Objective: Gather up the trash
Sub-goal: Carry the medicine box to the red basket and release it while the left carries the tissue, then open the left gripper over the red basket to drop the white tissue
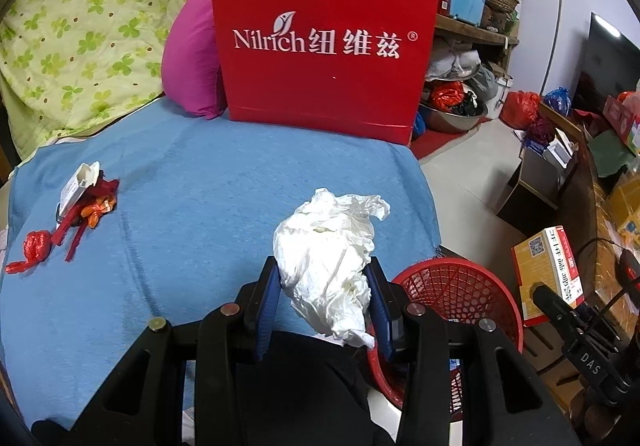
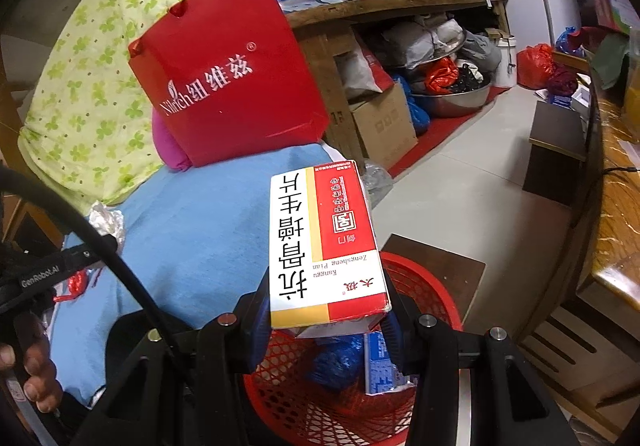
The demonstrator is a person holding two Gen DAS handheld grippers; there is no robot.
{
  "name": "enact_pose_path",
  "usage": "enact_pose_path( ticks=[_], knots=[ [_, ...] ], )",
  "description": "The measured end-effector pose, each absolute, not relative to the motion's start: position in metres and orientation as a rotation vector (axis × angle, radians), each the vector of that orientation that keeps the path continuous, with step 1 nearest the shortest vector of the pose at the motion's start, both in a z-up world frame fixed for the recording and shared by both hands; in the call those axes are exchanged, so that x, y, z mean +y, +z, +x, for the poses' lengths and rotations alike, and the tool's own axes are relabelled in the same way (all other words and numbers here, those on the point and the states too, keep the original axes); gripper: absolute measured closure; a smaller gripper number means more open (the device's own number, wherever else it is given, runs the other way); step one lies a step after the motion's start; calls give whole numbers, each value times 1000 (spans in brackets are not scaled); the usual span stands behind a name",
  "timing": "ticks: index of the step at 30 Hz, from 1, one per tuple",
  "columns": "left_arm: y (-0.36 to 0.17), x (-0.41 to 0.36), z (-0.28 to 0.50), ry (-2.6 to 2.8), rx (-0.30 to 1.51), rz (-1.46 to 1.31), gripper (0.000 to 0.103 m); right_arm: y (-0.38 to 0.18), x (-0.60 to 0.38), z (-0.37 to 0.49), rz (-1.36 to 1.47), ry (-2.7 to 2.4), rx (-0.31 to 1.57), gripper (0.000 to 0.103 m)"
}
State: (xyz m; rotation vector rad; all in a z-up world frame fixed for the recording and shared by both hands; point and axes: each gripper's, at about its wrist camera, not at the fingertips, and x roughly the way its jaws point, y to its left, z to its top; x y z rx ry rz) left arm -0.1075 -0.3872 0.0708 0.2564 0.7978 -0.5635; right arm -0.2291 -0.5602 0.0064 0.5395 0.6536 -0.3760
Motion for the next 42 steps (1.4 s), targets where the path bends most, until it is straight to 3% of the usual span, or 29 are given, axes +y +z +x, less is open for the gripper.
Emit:
enact_pose_path(
  ticks=[12, 16, 19, 42],
  knots=[
    [62, -401, -113, -597, 815, 279, 60, -16, -567, -232, 555, -402, 713, 51],
    [58, -405, -114, -613, 830, 283, 60, -28, -571, -228, 570, -419, 765, 32],
    [55, -408, -116, -628, 840, 290, 60, -29, -575, -232, 584, -430, 754, 30],
    [37, -463, -146, -827, 910, 373, 57, 2, -591, -258, 584, -515, 608, 29]
  ],
)
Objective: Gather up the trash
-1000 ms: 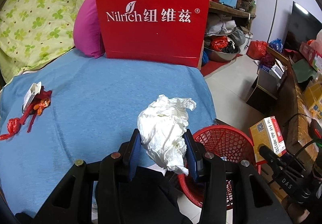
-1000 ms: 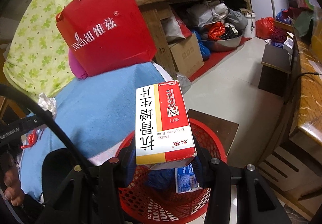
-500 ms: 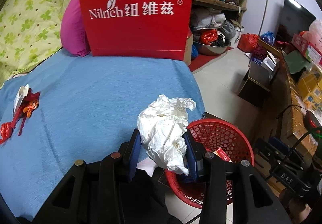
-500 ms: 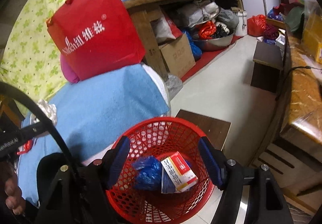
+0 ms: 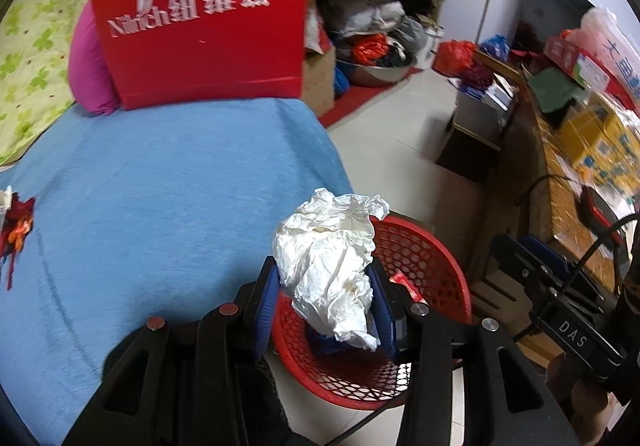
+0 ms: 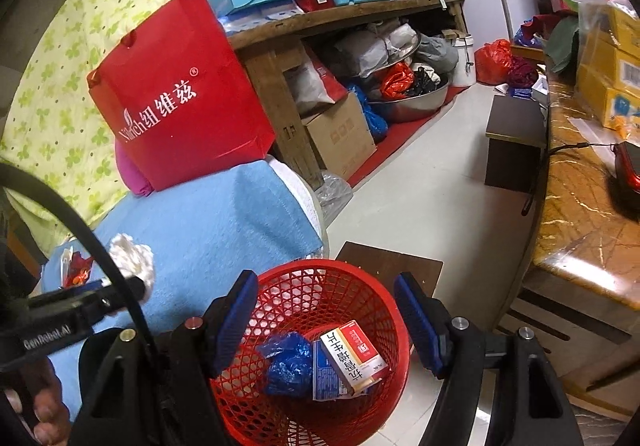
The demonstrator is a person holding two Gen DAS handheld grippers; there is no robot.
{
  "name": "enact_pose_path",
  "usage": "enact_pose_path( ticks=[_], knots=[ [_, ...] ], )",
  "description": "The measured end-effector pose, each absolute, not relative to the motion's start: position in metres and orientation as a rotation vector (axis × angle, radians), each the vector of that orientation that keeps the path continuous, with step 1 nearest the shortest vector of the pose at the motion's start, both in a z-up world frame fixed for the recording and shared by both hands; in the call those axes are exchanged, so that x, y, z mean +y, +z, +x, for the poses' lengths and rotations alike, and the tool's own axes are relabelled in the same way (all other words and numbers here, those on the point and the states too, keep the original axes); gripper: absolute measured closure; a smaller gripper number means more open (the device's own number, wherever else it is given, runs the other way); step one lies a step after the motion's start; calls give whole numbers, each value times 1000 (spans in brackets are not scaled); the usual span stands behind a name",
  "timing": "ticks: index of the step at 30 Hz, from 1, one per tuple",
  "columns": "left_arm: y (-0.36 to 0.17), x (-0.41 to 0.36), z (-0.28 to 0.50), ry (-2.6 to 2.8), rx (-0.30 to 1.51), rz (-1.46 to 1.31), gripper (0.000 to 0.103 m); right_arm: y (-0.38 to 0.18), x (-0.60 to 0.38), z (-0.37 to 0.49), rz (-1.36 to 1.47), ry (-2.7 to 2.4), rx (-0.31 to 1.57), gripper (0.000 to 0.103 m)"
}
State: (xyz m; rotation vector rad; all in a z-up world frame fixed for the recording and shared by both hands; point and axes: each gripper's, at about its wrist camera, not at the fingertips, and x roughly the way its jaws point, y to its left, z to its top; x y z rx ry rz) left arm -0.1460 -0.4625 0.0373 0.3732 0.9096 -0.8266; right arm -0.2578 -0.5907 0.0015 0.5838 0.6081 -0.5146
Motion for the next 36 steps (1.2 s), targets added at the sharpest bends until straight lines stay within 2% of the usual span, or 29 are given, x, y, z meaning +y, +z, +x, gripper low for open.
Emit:
enact_pose_path(
  ticks=[2, 3, 6, 7, 16, 36],
  knots=[
    [33, -468, -150, -846, 922, 386, 56, 2, -592, -260, 585, -518, 603, 29],
    [31, -471, -151, -858, 932, 391, 52, 3, -593, -261, 585, -521, 600, 29],
    [27, -476, -153, -880, 958, 395, 23, 3, -595, -263, 589, -527, 595, 29],
    [28, -476, -154, -886, 957, 395, 22, 3, -596, -263, 590, -529, 594, 29],
    [39, -441, -129, -840, 936, 343, 22, 9, -591, -257, 584, -516, 588, 29],
    [38, -233, -35, -476, 907, 57, 22, 50, -507, -164, 417, -307, 624, 29]
  ],
)
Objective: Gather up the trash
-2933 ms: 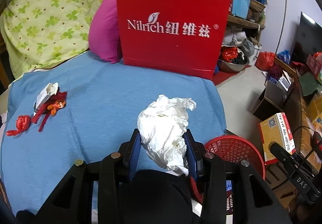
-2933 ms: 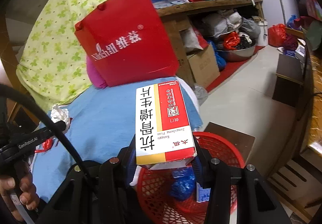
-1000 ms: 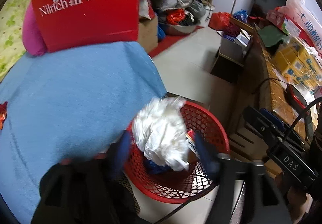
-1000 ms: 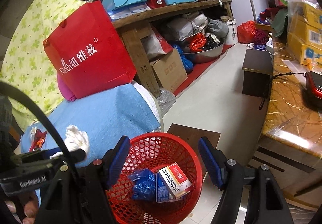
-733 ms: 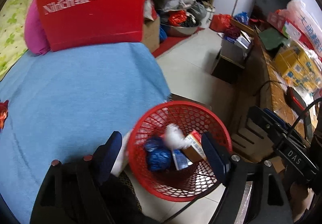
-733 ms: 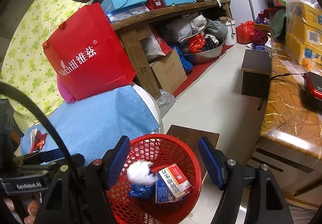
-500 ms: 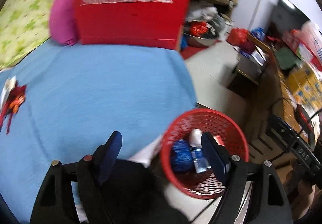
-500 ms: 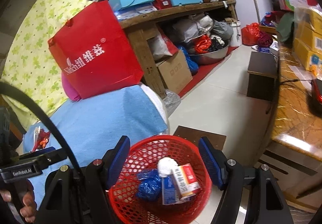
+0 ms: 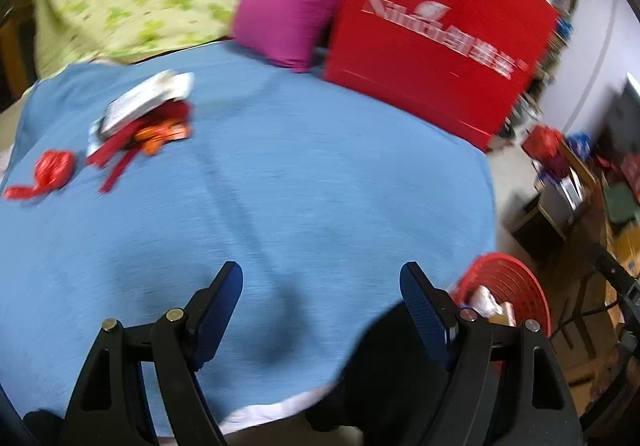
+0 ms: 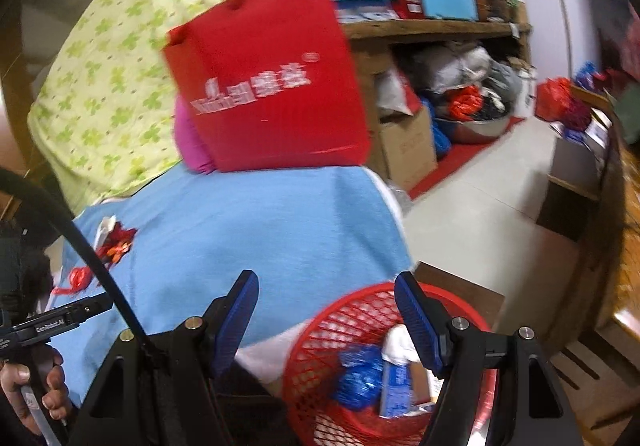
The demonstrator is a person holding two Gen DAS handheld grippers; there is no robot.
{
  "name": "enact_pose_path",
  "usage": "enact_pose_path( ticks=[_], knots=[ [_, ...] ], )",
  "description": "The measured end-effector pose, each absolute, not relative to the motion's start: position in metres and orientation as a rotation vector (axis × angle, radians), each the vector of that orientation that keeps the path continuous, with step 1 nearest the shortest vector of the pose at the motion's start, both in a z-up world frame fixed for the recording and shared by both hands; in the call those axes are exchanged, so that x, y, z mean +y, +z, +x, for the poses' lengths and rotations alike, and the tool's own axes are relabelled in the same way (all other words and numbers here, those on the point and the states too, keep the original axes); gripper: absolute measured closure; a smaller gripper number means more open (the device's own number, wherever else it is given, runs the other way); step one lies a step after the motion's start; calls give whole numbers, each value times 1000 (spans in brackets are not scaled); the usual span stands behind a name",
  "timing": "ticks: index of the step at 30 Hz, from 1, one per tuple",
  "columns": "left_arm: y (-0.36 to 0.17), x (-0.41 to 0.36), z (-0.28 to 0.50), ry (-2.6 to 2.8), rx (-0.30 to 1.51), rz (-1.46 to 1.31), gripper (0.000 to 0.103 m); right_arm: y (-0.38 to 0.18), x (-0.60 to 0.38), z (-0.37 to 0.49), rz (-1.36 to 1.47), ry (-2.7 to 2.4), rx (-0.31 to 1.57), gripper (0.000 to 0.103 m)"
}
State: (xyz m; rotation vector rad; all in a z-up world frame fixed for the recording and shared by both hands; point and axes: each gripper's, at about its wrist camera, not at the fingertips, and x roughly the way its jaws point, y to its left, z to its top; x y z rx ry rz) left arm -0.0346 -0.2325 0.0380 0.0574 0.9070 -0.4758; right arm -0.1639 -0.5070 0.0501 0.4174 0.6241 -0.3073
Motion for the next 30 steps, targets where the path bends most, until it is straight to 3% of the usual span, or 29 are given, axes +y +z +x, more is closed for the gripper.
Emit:
enact_pose_path(
  ticks=[15, 30],
  knots=[
    [9, -82, 16, -185, 899, -144, 22, 73, -358, -53, 237, 44, 657, 29],
    [-13, -45, 24, -62, 887, -173, 22, 92, -220, 60, -97, 351, 664, 29]
  ],
)
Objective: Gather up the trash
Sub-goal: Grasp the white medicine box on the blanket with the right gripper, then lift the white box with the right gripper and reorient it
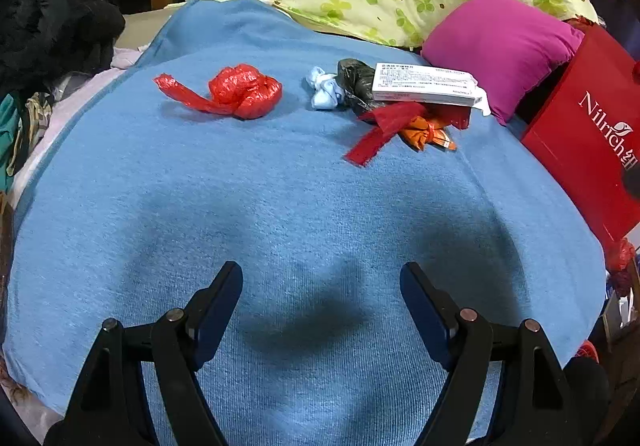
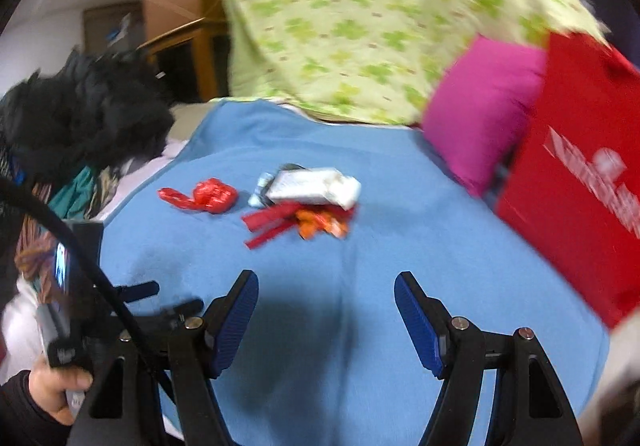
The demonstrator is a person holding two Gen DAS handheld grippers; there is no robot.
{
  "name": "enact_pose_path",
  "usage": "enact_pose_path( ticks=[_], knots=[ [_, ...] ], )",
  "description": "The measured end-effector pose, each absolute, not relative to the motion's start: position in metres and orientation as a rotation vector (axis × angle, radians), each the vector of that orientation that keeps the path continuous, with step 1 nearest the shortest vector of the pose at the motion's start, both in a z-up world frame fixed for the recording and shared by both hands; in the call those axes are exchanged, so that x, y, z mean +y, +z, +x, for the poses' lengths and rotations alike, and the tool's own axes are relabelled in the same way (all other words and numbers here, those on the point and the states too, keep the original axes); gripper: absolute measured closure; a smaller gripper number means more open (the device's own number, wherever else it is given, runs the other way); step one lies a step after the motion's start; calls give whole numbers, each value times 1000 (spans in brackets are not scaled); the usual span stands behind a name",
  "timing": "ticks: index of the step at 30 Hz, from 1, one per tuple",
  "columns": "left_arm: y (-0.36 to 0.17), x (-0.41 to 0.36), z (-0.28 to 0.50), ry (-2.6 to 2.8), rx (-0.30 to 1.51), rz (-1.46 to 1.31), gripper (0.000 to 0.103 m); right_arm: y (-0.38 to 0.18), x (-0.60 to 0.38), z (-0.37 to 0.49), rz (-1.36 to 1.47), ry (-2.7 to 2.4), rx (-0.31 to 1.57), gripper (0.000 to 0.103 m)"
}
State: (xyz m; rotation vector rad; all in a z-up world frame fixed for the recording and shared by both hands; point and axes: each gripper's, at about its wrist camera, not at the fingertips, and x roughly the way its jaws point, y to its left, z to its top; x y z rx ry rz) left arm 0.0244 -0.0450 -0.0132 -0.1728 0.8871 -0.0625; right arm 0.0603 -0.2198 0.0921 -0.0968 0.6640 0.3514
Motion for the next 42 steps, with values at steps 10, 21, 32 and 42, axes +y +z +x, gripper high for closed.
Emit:
enact_pose_path(
  ticks=[10, 21, 32, 42],
  knots=[
    [-14, -38, 30, -73, 885, -216, 22, 87, -118, 154, -434, 469, 707, 29],
    [-18, -22, 43, -60, 897, -294, 22, 38, -92, 235, -623, 443, 815, 29],
    [-21, -16, 47, -48, 909, -319, 22, 10, -131, 258, -449, 429, 991, 73],
    [-21, -15, 45, -24, 904, -307, 22, 23, -178, 212, -234, 428, 1038, 72]
  ],
)
